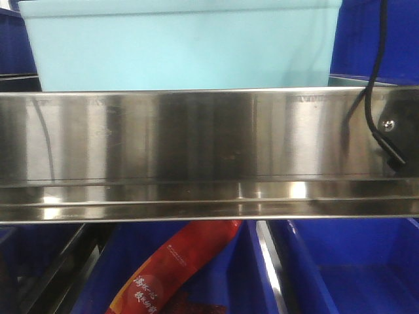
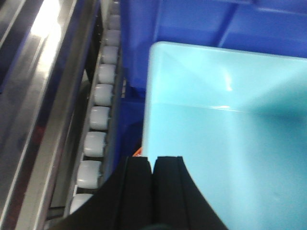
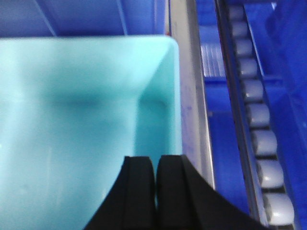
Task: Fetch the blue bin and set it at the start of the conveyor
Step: 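Lower both grippers onto the light-blue bin's side walls and close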
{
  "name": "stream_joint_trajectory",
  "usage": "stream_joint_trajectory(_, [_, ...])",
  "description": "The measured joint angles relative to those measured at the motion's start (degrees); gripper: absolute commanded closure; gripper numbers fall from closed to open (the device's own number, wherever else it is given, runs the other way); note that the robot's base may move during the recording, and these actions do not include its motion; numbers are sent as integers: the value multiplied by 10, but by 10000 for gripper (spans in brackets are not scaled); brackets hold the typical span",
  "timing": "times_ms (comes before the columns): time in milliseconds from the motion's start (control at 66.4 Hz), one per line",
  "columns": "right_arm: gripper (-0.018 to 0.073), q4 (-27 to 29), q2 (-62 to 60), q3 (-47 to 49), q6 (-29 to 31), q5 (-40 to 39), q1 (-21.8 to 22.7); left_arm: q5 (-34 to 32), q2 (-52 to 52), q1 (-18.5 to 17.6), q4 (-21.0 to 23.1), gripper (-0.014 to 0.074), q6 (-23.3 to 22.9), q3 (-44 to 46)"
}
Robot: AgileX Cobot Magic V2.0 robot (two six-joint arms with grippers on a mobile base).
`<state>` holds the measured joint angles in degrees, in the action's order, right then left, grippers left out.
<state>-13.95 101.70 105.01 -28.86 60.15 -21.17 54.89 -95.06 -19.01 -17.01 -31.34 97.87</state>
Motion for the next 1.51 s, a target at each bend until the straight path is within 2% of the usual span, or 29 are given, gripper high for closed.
stream_joint_trajectory(90, [375,0,2,0,0,2,0,-5,0,0,0,624,7,0])
stream_joint_trajectory(241, [376,1,5,1,1,4,2,-10,0,0,0,321,10,0])
stream_joint_trajectory(331, [376,4,5,1,1,7,10,-11,-3,0,0,216,11,0])
stream_joint_trajectory(421, [376,11,6,1,1,11,21,-11,-10,0,0,226,11,1])
stream_joint_trajectory(617, [376,15,20,1,1,13,27,-9,-40,0,1,334,11,1])
stream_joint_trajectory(948, [376,26,47,1,2,20,27,29,-75,0,2,330,19,1])
stream_joint_trajectory(1505, [376,29,53,1,20,29,27,35,-84,0,3,330,22,1])
